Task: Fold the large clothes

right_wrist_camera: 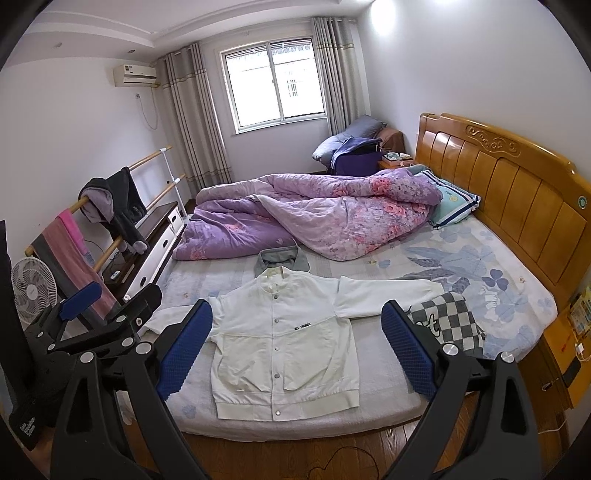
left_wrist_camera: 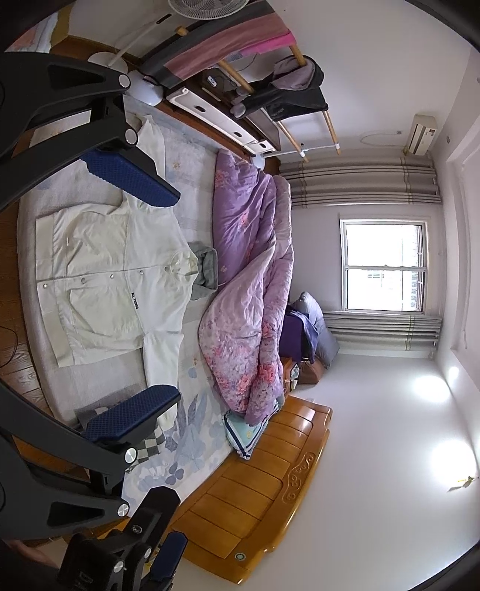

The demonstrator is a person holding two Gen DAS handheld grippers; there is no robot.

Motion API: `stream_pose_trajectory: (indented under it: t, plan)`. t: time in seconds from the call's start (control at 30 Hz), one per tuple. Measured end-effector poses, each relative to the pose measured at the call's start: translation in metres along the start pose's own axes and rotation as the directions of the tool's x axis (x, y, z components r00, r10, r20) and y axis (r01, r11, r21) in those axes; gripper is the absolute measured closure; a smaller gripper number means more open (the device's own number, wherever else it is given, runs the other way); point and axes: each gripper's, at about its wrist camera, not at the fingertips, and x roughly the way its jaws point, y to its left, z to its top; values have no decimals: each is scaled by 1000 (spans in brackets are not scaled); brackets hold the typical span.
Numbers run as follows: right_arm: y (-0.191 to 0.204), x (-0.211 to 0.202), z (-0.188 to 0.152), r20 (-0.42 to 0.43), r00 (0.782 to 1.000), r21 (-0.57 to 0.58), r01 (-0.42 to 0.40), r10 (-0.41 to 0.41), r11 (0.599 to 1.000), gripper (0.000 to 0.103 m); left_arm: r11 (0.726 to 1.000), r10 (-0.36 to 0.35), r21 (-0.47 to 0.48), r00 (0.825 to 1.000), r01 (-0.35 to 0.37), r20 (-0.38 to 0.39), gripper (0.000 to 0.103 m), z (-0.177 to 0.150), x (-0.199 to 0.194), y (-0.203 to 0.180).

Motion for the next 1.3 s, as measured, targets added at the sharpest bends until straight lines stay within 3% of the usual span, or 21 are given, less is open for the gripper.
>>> stream_pose_trajectory:
  t: [1.3]
  plan:
    - [7, 7, 9, 2, 1000, -3, 0, 0, 1000, 13, 1000, -5, -6, 1000, 5, -5, 5, 5, 7, 8]
